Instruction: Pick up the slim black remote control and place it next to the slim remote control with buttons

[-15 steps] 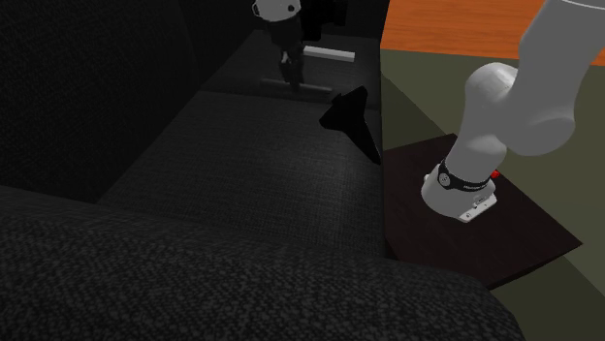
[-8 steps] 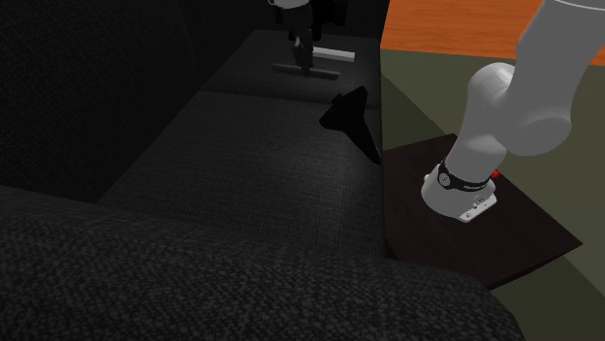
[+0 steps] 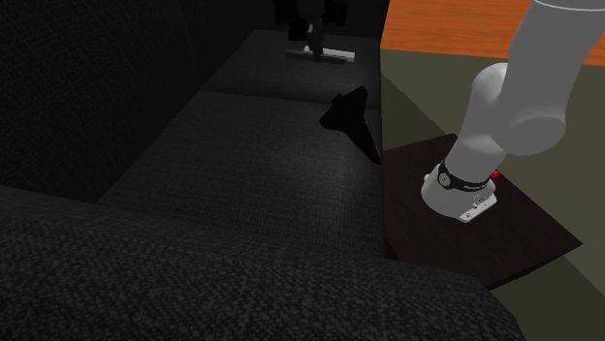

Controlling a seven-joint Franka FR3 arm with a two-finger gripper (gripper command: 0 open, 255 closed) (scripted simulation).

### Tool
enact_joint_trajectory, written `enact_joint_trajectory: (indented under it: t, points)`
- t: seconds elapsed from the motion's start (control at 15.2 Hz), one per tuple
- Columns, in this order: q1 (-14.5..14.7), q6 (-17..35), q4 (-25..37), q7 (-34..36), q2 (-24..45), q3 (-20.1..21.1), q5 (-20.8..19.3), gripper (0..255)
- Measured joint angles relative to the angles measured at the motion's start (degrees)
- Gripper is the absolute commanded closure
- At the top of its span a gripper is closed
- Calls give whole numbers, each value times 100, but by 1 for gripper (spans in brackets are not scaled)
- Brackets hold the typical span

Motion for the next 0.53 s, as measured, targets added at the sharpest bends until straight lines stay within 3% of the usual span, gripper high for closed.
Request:
enact_joint_trajectory:
  t: [0.4,0.53]
  points:
    - [-540,-69,757,-928,729,-329,247,255]
    - [-583,4,739,-999,788,-345,270,255]
